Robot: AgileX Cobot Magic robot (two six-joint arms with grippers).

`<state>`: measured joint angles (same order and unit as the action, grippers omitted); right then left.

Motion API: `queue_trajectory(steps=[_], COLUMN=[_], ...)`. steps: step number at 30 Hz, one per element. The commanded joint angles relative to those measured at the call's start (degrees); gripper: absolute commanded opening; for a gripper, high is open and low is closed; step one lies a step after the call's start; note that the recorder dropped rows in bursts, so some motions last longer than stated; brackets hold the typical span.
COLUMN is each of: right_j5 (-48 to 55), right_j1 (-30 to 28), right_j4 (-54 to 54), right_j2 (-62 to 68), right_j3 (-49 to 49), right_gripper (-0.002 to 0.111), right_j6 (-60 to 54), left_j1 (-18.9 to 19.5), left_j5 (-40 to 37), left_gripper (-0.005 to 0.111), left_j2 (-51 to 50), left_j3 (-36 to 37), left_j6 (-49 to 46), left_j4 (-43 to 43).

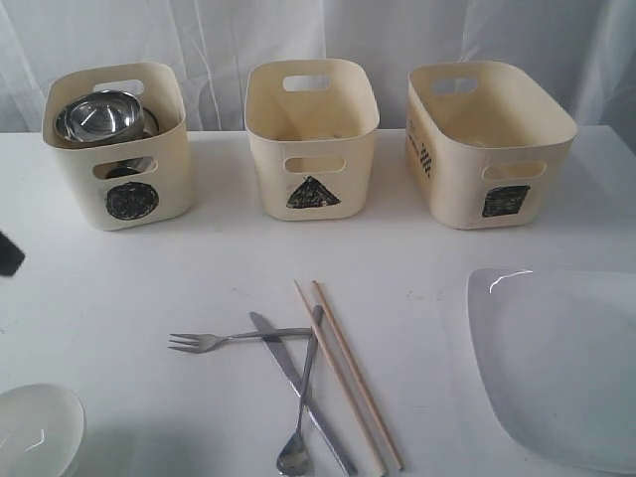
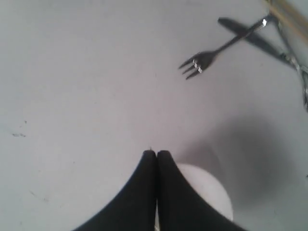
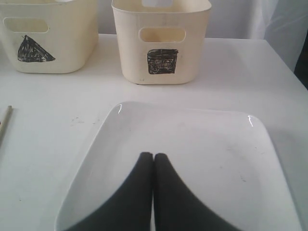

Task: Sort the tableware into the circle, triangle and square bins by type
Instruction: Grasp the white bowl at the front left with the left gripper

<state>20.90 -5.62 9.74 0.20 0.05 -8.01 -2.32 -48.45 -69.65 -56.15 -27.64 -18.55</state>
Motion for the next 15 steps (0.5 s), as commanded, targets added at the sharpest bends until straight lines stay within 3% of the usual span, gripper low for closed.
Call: queue_trajectory(steps=[1,5,11,15], right_j5=[-0.82,-0.82,-0.82,-0.82], right_j1=[-0.11,1.00,1.27,1.27], right_j4=[-0.56,-0.56,-0.56,-0.56], right_j2=[-0.20,-0.20,-0.20,-0.20], right_j3=[-0.05,-0.05,-0.05,-0.05], right_gripper=[0.000,0.000,0.000,0.000], right_j6=[0.26,0.26,0.26,0.26], left_j1=[-0.13,-0.13,-0.13,-0.13], left_j5=[7.17,9.52,9.62,12.50], left_gripper=[0.000,0.014,0.061,0.072], left_j2=[0.30,0.30,0.30,0.30], left_j3=[8.07,12.72,17.74,21.01], left_j6=[-1.66,-5.90,-16.12,-20.40], left_j4=[3.49,4.94,5.13,5.01])
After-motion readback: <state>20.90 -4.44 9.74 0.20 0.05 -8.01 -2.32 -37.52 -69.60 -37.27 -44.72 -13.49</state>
